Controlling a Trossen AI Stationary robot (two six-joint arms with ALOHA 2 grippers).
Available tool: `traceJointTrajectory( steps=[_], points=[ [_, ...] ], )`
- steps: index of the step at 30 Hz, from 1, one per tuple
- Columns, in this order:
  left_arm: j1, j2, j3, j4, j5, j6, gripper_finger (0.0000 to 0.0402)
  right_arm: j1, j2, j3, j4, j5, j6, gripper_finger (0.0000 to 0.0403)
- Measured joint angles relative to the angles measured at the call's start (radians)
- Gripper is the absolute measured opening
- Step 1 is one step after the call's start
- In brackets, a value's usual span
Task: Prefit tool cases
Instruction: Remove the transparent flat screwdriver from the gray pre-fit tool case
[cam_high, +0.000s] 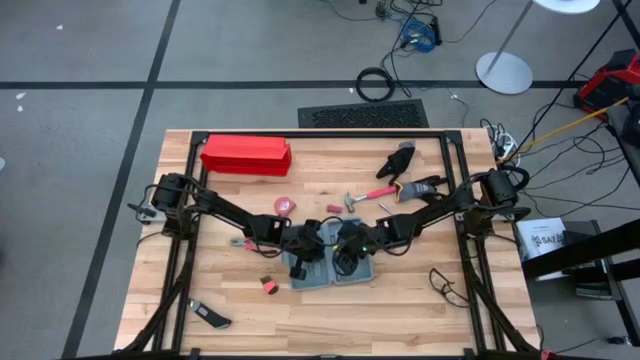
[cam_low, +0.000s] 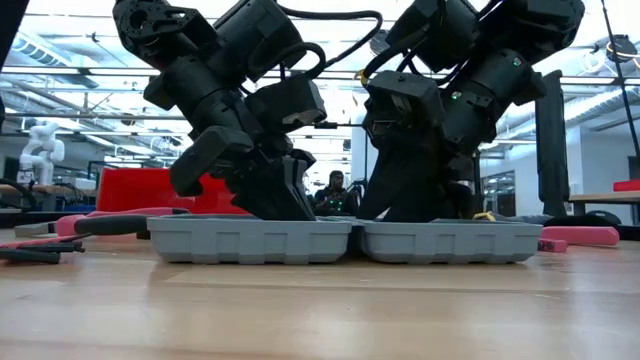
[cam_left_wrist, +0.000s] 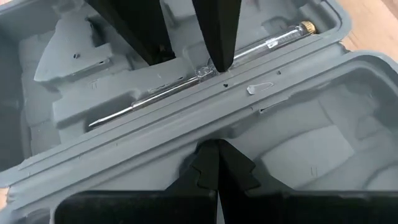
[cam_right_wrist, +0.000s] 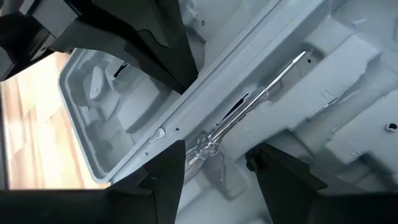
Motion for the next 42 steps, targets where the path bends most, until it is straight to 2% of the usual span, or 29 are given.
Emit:
traceJointTrajectory(
  steps=[17,19,29,35,42],
  points=[
    [-0.002,0.001,0.0,0.01,0.01,-0.023,0.0,-0.022,-0.009,0.005,0.054,-0.235,0.047,0.0182],
    [-0.001,0.003,0.004,0.035,-0.037,-0.023,0.0,-0.019,-0.02,0.009,0.076,-0.27,0.053,0.0182],
    [0.002,0.016,0.005,0.033,-0.045,-0.025,0.0,-0.01,-0.046,0.006,-0.025,-0.276,0.065,0.0182],
    [0.002,0.017,0.004,0.039,-0.043,-0.025,0.0,-0.01,-0.047,0.006,-0.13,-0.201,0.062,0.0182],
    [0.001,0.017,0.003,0.039,-0.037,-0.025,0.0,-0.019,-0.047,0.003,-0.123,-0.167,0.047,0.0182]
  ],
)
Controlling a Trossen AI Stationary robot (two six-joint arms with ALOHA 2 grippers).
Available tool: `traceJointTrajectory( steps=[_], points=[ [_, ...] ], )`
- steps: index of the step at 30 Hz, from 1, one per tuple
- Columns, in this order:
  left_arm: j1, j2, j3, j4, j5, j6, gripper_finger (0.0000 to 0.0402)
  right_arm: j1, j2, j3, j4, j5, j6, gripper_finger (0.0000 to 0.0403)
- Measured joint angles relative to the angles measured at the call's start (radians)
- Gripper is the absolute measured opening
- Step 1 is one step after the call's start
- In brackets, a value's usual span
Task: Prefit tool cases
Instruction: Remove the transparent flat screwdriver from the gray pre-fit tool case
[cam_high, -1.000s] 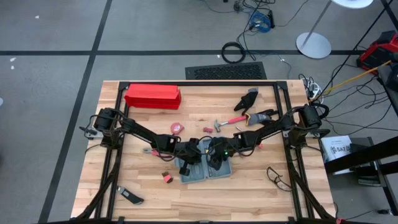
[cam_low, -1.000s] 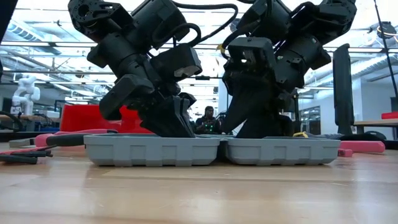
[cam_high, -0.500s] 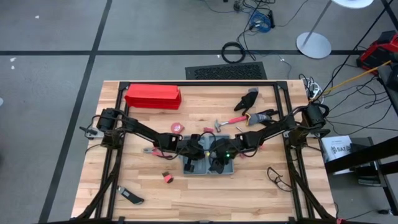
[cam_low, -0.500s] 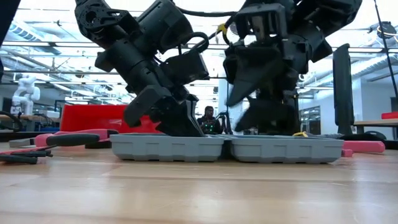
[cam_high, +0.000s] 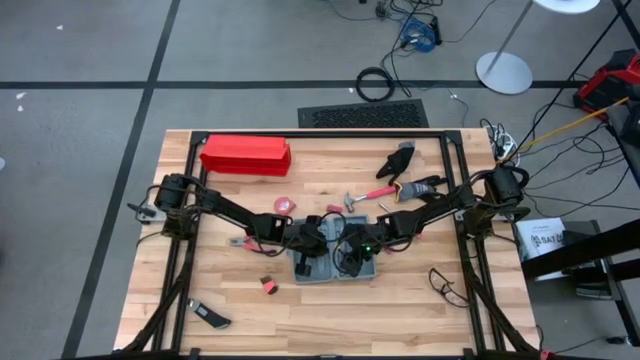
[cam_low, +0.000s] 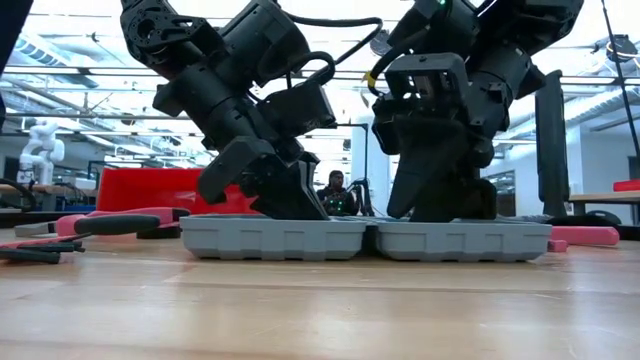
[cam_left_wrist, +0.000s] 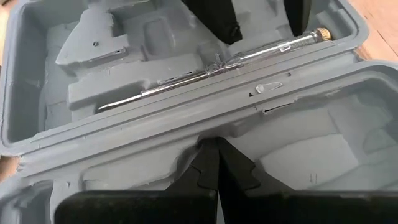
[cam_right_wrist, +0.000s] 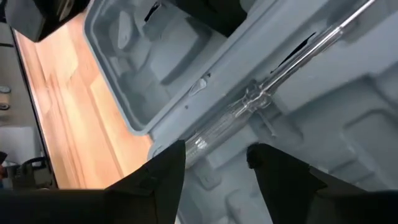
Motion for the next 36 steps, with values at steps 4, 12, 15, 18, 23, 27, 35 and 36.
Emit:
traceJointTrajectory(
  steps=[4,12,15,18,23,27,35,36],
  points=[
    [0.0,0.0,0.0,0.001,0.004,0.0,0.0,-0.014,-0.017,-0.001,-0.001,0.017,-0.018,0.0182],
    [0.005,0.001,-0.001,0.005,0.011,0.0,0.0,-0.028,-0.037,-0.001,0.018,0.055,-0.041,0.0182],
    [0.005,0.001,-0.001,0.006,0.011,0.0,0.0,-0.021,-0.036,-0.001,0.002,0.068,-0.041,0.0182],
    [0.005,0.001,-0.001,0.009,0.01,0.001,0.0,-0.014,-0.036,-0.001,0.007,0.074,-0.04,0.0182],
    [0.005,0.001,-0.002,0.019,0.001,0.001,0.0,0.003,-0.027,-0.001,-0.003,0.117,-0.036,0.0183],
    [0.005,0.001,-0.002,0.02,-0.008,0.001,0.0,0.008,0.005,0.002,0.025,0.116,-0.031,0.0183],
    [0.005,0.001,-0.003,0.011,-0.01,0.001,0.0,0.009,0.033,-0.002,0.107,0.11,-0.029,0.0183],
    [0.005,0.001,-0.004,0.007,-0.01,0.001,0.0,0.009,0.034,-0.003,0.125,0.115,-0.029,0.0183]
  ],
)
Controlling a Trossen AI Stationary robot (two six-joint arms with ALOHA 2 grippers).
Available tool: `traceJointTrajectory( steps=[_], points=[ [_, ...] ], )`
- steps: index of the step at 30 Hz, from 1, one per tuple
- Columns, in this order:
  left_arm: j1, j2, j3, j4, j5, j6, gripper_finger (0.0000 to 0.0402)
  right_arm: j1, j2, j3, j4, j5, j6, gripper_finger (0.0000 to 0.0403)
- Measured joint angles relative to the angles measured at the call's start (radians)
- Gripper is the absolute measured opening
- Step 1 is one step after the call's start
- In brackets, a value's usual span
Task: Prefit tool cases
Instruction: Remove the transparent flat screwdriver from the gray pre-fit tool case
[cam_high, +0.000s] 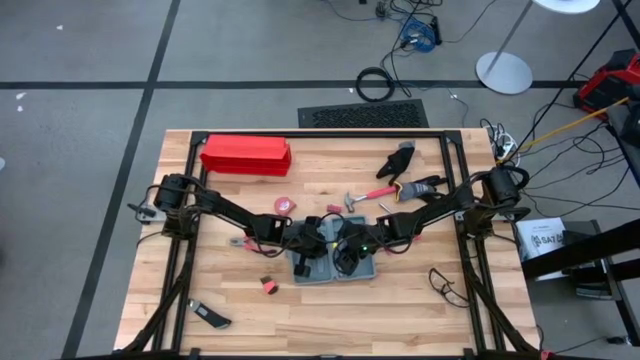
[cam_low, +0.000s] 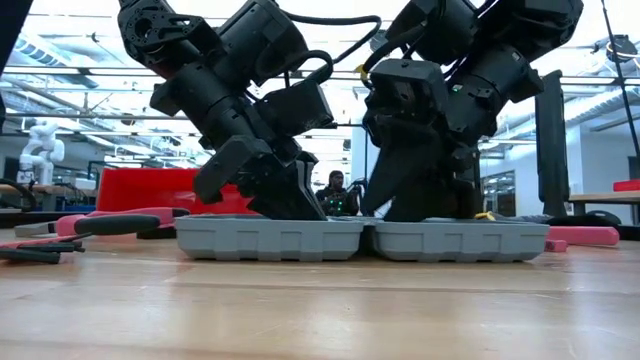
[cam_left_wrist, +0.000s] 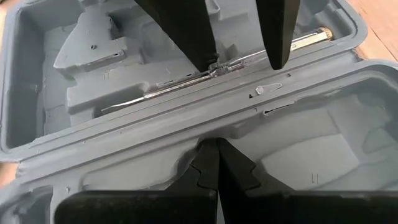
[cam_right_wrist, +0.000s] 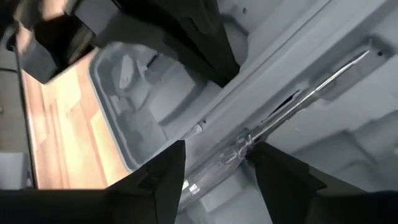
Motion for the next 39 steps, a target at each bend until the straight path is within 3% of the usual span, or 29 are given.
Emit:
traceJointTrajectory(
  steps=[6,14,17,25,28,39],
  points=[
    [-0.001,0.0,-0.001,-0.004,0.004,0.0,0.0,-0.001,0.003,-0.004,0.071,0.003,-0.019,0.0183],
    [0.001,0.025,0.005,0.056,-0.003,0.0,0.0,0.005,-0.001,0.002,0.349,-0.032,-0.071,0.0183],
    [0.001,0.048,0.006,0.065,-0.001,-0.002,0.0,0.005,-0.023,0.002,0.305,-0.052,-0.071,0.0183],
    [0.001,0.058,0.004,0.073,0.01,-0.011,0.0,0.053,-0.054,0.001,-0.029,-0.049,-0.046,0.0183],
    [0.001,0.059,0.004,0.075,0.01,-0.011,0.0,0.072,-0.056,0.002,-0.1,0.009,-0.007,0.0183],
    [0.002,0.059,0.003,0.08,0.009,-0.003,0.0,0.07,-0.055,0.001,-0.107,0.103,-0.019,0.0183]
  ],
)
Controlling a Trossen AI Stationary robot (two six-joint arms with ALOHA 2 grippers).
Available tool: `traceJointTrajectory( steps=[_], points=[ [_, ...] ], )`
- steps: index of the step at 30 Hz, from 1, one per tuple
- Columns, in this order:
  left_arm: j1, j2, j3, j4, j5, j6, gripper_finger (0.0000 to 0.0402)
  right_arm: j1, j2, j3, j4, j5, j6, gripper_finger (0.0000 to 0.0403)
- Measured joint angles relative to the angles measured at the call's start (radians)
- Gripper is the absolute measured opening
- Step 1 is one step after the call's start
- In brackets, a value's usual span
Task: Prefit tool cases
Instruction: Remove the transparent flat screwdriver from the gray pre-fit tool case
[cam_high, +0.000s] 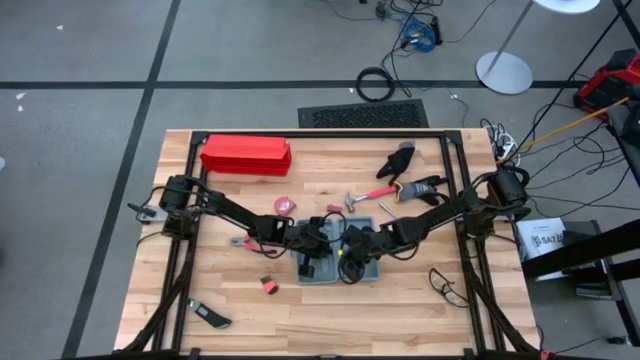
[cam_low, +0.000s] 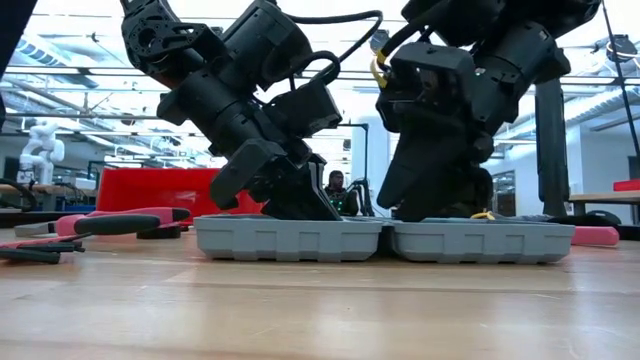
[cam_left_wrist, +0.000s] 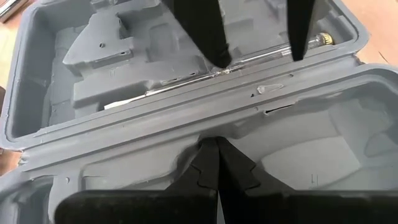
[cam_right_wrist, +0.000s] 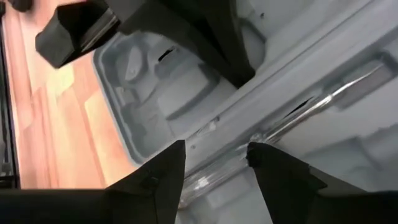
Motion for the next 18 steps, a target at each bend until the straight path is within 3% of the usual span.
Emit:
traceJointTrajectory(
  steps=[18],
  points=[
    [0.004,-0.001,-0.003,-0.006,0.01,-0.001,0.0,-0.011,0.058,0.0,0.103,-0.042,-0.011,0.0183]
  ],
)
